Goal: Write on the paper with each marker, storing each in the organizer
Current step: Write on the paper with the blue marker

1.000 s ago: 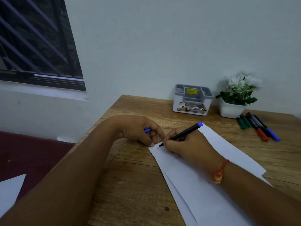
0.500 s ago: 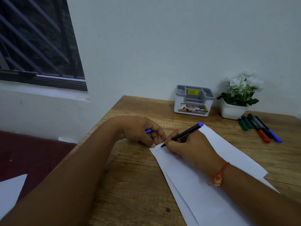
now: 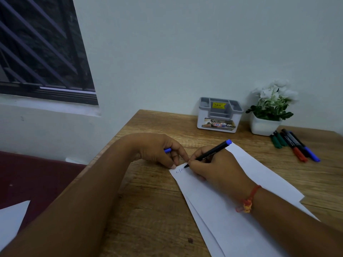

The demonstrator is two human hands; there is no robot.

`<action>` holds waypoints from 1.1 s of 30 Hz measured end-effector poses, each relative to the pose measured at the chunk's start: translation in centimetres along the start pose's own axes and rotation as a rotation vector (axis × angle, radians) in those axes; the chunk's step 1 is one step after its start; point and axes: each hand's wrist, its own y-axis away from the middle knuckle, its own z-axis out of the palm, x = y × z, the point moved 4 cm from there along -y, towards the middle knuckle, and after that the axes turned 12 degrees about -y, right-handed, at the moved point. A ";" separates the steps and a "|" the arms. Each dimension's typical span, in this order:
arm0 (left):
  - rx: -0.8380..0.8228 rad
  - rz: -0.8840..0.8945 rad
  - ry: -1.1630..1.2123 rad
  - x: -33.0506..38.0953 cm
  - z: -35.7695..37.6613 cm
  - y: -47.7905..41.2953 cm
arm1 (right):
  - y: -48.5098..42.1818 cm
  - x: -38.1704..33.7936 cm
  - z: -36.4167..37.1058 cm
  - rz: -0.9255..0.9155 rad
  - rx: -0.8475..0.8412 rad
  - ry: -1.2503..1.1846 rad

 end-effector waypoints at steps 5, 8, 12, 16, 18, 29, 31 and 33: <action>-0.007 -0.004 -0.010 0.2 0.0 0.1 | 0.0 0.0 0.0 0.002 0.007 0.020; -0.004 -0.005 -0.005 0.0 0.0 0.0 | 0.1 -0.1 -0.1 0.006 0.005 0.015; 0.001 -0.004 -0.001 -0.1 0.0 -0.1 | 0.1 -0.1 -0.1 0.008 0.005 0.001; 0.005 -0.009 -0.009 0.1 0.0 0.1 | -0.1 0.1 0.0 0.015 0.011 -0.005; 0.005 -0.012 -0.008 0.1 0.0 0.1 | -0.1 0.1 0.0 0.011 0.012 -0.008; 0.014 -0.015 -0.016 0.2 0.0 0.1 | -0.3 0.2 -0.1 0.007 0.021 0.026; 0.013 -0.017 -0.018 0.2 0.0 0.2 | -0.3 0.2 0.0 0.003 0.025 0.024; 0.006 -0.016 -0.030 0.2 0.0 0.2 | -0.3 0.2 0.0 0.009 0.022 0.029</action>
